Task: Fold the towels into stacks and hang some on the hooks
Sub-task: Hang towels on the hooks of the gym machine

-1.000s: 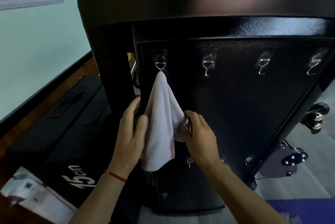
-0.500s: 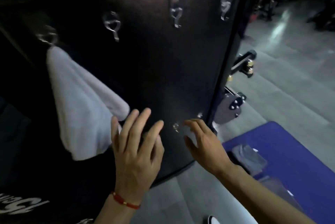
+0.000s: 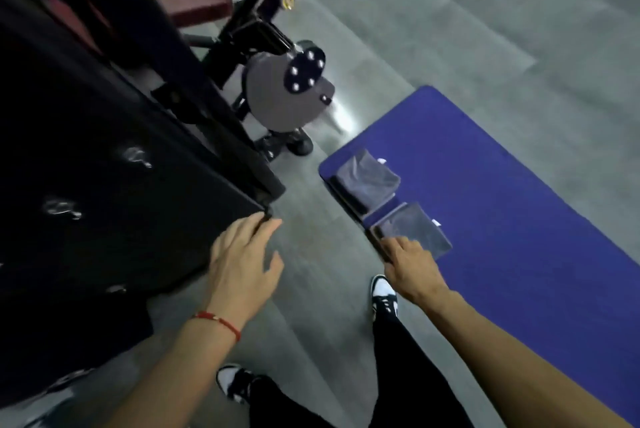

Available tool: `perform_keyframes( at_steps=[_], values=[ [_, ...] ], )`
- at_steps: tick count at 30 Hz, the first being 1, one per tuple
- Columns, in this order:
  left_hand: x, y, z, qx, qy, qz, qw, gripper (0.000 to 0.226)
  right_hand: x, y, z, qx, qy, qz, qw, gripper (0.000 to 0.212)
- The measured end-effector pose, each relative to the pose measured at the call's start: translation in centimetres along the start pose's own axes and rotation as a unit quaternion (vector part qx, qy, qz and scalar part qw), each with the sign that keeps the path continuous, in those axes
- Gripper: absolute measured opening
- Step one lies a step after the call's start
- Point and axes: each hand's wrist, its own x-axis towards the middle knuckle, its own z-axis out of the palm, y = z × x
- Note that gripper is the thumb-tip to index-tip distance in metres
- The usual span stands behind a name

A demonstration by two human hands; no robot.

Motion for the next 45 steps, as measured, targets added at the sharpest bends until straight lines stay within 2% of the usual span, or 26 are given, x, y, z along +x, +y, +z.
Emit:
perform_keyframes(
  at_steps=[3,7,13,17,23,25,28,31,36,38,42,45],
  values=[
    [5.6,4.8,6.2,-0.012,-0.046,0.005,0.999,0.057,3.3,7.0,1.7,-0.022,-0.061,0.038,0.997,0.064],
    [12.3,8.5,15.6,0.028,-0.061,0.057,0.996,0.054,9.7,14.6,6.4,-0.039,-0.116,0.067,0.990,0.058],
    [19.7,7.9,30.7,0.005,-0.058,0.067,0.996,0.055,22.0,21.3,16.7,-0.017,-0.129,0.084,0.988,0.055],
    [22.0,5.4,38.7,0.006,-0.096,0.038,0.995,0.057,29.4,23.9,23.2,-0.077,-0.160,0.039,0.983,0.062],
    [25.5,2.0,46.4,0.032,-0.132,0.067,0.988,0.057,38.3,26.0,29.8,-0.159,-0.138,-0.089,0.974,0.050],
    [26.4,1.6,47.7,0.029,-0.132,0.064,0.989,0.058,39.6,26.4,31.1,-0.199,-0.145,-0.128,0.961,0.045],
    [26.7,1.5,48.6,0.016,-0.128,0.059,0.990,0.058,39.8,26.3,31.3,-0.208,-0.108,-0.176,0.956,0.056],
    [26.6,1.6,48.6,0.015,-0.130,0.066,0.989,0.059,39.3,26.3,31.2,-0.228,-0.048,-0.204,0.951,0.030],
    [26.2,2.0,46.9,0.006,-0.138,0.055,0.989,0.062,37.8,26.8,29.3,-0.252,-0.077,-0.169,0.950,0.034],
    [25.5,2.4,45.3,-0.010,-0.136,0.054,0.989,0.062,36.6,27.0,27.9,-0.208,-0.066,-0.156,0.963,0.031],
    [23.2,4.4,40.4,-0.071,-0.124,0.042,0.989,0.063,32.2,27.1,22.4,-0.013,0.006,-0.136,0.991,0.009],
    [20.7,6.0,35.2,-0.111,-0.105,0.050,0.987,0.061,26.4,24.8,16.1,0.121,0.028,-0.110,0.986,0.017]
  ],
)
